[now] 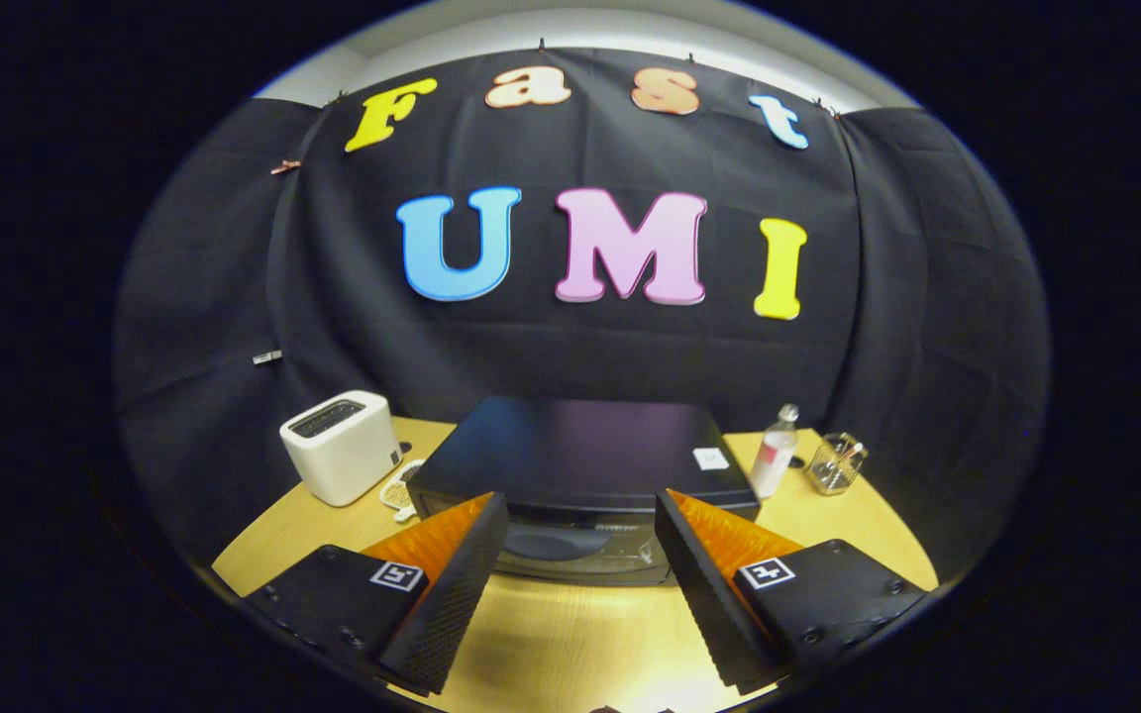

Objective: Open the toaster oven, put the food inside, and close the toaster oven door.

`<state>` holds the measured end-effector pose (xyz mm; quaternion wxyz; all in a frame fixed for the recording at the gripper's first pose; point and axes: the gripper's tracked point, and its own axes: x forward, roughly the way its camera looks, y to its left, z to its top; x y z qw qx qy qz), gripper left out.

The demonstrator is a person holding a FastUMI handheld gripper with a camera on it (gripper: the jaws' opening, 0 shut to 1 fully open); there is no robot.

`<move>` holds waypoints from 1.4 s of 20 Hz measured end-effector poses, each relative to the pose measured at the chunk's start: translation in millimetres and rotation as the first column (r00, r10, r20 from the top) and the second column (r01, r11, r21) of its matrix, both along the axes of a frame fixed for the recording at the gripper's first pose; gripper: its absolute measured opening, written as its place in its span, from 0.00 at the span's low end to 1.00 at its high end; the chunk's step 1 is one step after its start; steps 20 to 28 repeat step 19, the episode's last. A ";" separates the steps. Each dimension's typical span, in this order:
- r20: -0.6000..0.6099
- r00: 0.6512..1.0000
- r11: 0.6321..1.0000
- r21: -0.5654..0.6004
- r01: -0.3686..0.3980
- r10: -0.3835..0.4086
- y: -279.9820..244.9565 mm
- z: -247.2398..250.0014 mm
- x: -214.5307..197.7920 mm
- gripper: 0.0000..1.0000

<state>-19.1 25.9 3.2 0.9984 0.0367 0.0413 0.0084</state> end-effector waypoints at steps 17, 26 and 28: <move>0.030 0.979 0.977 0.085 0.198 -0.201 -101.3 14.9 -55.8 0.99; 0.026 0.982 0.979 0.092 0.184 -0.187 -95.2 17.6 -53.7 0.99; 0.026 0.982 0.979 0.092 0.184 -0.187 -95.2 17.6 -53.7 0.99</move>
